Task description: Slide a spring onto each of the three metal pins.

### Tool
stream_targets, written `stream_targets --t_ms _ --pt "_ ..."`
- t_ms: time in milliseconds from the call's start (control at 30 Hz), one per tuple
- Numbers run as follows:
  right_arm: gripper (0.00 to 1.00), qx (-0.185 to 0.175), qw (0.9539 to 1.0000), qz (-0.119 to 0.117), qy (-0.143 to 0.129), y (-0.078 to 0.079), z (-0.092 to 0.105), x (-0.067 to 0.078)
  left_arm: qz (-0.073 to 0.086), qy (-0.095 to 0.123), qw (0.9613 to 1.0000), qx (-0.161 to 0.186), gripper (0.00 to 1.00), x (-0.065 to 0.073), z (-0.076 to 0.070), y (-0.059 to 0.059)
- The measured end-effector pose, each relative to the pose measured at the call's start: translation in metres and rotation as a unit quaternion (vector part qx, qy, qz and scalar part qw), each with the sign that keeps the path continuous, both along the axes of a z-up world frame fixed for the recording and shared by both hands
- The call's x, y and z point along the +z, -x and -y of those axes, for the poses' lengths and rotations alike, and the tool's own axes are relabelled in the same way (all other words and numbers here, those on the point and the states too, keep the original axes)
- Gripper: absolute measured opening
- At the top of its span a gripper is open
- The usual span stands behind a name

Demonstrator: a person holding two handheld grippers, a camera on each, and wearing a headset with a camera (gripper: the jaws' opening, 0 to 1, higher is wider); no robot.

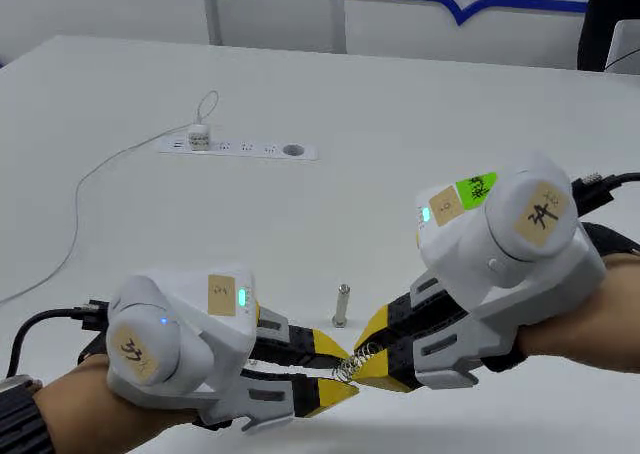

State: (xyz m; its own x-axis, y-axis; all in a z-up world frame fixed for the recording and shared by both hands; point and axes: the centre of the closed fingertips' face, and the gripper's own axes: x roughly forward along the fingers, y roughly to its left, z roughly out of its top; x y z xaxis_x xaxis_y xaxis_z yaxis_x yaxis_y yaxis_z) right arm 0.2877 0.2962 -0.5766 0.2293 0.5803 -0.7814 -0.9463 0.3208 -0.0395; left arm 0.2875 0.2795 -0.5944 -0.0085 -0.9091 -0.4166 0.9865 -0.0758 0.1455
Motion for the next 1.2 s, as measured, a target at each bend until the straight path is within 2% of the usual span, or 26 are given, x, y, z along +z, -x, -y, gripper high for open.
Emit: stream_targets --t_ms 300,633,900,1200 --pt "0.12 -0.005 0.9997 -0.006 0.023 -0.003 0.014 -0.003 -0.007 0.002 0.9998 0.019 0.18 0.001 -0.012 -0.01" --pt "0.12 -0.016 0.9982 -0.017 0.055 -0.01 0.038 -0.009 -0.018 0.007 0.9981 0.058 0.23 -0.002 -0.034 -0.022" --pt "0.12 -0.039 0.9963 -0.014 0.076 -0.026 0.067 -0.001 -0.025 0.014 0.9951 0.095 0.27 -0.005 -0.053 -0.031" --pt "0.12 -0.059 0.9942 -0.008 0.089 -0.041 0.087 0.007 -0.033 0.022 0.9903 0.133 0.32 -0.006 -0.073 -0.039"
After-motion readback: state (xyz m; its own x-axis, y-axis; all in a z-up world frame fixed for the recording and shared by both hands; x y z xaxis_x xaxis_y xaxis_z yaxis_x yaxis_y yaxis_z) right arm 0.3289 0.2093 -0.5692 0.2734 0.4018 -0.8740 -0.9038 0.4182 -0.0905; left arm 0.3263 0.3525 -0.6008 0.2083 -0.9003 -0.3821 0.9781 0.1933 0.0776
